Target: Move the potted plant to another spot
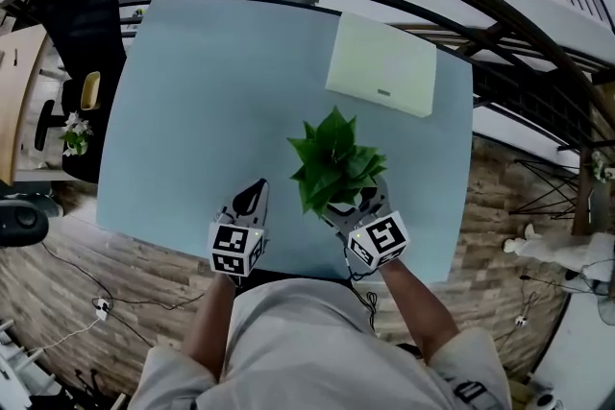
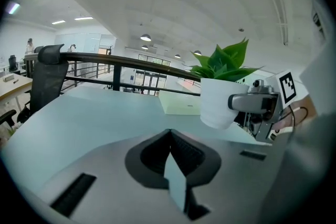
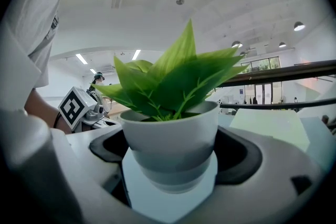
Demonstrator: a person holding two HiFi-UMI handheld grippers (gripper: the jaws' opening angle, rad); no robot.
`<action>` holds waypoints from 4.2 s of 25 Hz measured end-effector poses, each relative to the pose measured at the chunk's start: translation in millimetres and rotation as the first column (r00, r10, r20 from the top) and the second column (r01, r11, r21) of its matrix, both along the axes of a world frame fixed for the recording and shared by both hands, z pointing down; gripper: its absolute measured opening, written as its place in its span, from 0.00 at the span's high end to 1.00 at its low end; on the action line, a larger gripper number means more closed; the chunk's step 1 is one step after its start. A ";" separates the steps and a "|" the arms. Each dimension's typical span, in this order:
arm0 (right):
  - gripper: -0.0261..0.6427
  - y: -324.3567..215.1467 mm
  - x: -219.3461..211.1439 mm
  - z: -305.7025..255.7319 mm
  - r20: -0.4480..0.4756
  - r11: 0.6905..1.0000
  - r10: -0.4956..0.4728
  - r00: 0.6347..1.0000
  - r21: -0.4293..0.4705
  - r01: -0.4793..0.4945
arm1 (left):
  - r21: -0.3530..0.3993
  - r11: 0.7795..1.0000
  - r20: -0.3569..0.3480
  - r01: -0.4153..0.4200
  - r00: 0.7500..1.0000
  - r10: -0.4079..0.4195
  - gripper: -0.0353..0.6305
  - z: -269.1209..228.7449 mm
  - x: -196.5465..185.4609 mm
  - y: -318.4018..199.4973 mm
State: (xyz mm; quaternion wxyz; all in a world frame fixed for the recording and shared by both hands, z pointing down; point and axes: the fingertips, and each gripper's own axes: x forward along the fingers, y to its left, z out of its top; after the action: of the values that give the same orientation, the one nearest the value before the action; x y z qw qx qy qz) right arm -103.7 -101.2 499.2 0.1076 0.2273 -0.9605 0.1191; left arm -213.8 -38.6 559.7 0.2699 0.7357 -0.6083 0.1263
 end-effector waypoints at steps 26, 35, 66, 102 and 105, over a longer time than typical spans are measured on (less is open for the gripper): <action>0.21 23.7 -175.7 25.7 -0.057 0.992 -0.126 0.990 -0.012 0.126 | -0.021 0.984 -0.032 0.175 0.984 -0.176 0.93 31.0 -162.7 60.0; 0.21 14.8 -221.5 42.5 -0.088 0.995 -0.100 0.991 -0.008 0.100 | -0.025 0.983 -0.052 0.181 0.982 -0.182 0.93 46.0 -195.5 60.0; 0.21 -122.9 -332.4 105.8 -0.136 0.999 0.044 0.990 0.011 -0.043 | -0.065 0.996 -0.097 0.060 0.993 -0.066 0.93 86.4 -227.3 -14.6; 0.21 -144.4 -351.2 146.4 -0.145 0.993 0.107 0.984 -0.031 -0.113 | -0.098 0.994 -0.085 0.045 0.995 -0.053 0.93 97.9 -247.6 -36.5; 0.21 -139.7 -350.1 149.2 -0.142 0.993 0.106 0.984 -0.034 -0.112 | -0.105 0.994 -0.087 0.038 0.995 -0.048 0.93 100.6 -247.0 -35.1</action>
State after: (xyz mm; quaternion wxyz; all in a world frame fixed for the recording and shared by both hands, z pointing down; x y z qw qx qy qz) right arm -453.7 -240.9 648.4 0.1728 0.2849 -0.9341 0.1284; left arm -460.8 -73.6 660.3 0.3370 0.7125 -0.6040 0.1185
